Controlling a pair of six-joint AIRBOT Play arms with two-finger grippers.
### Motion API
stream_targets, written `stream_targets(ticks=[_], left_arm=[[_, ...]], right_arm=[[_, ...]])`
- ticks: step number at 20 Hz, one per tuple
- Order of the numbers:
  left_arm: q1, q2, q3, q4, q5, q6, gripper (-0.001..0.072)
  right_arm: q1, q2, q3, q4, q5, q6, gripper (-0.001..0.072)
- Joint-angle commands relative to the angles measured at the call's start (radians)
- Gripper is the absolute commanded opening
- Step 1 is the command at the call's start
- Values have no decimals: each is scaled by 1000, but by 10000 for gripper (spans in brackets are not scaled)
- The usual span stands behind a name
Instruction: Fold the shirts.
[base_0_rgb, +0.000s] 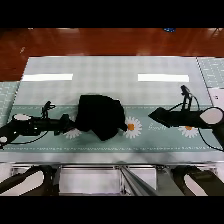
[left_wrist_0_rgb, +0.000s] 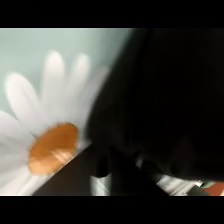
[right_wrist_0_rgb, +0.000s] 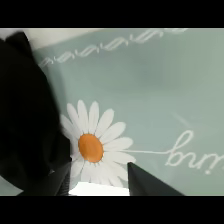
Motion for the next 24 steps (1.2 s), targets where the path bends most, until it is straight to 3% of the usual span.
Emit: stream_targets(ticks=[1, 5, 15, 16, 18, 19, 22, 24], left_arm=[[-52, -13, 3, -9, 53, 37, 26], [-55, -12, 3, -9, 26, 39, 26], [-55, -12, 3, -10, 28, 55, 26], [-55, -12, 3, -10, 28, 55, 26], [-54, -11, 5, -40, 23, 55, 26], [-54, -9, 9, -64, 23, 56, 26], [-4, 18, 130, -70, -56, 62, 26], [81, 77, 285, -79, -151, 49, 26]], right_arm=[[70, -122, -2, 150, -45, -68, 402], [133, -303, 15, 370, -43, -197, 397], [307, -595, 192, 389, -17, -195, 396], [321, -604, 206, 389, -17, -197, 364], [329, -603, 237, 392, -12, -241, 111], [328, -603, 266, 394, 9, -288, 25], [252, -577, 437, 323, 161, -288, 24], [159, -494, 591, 226, 210, -224, 24]])
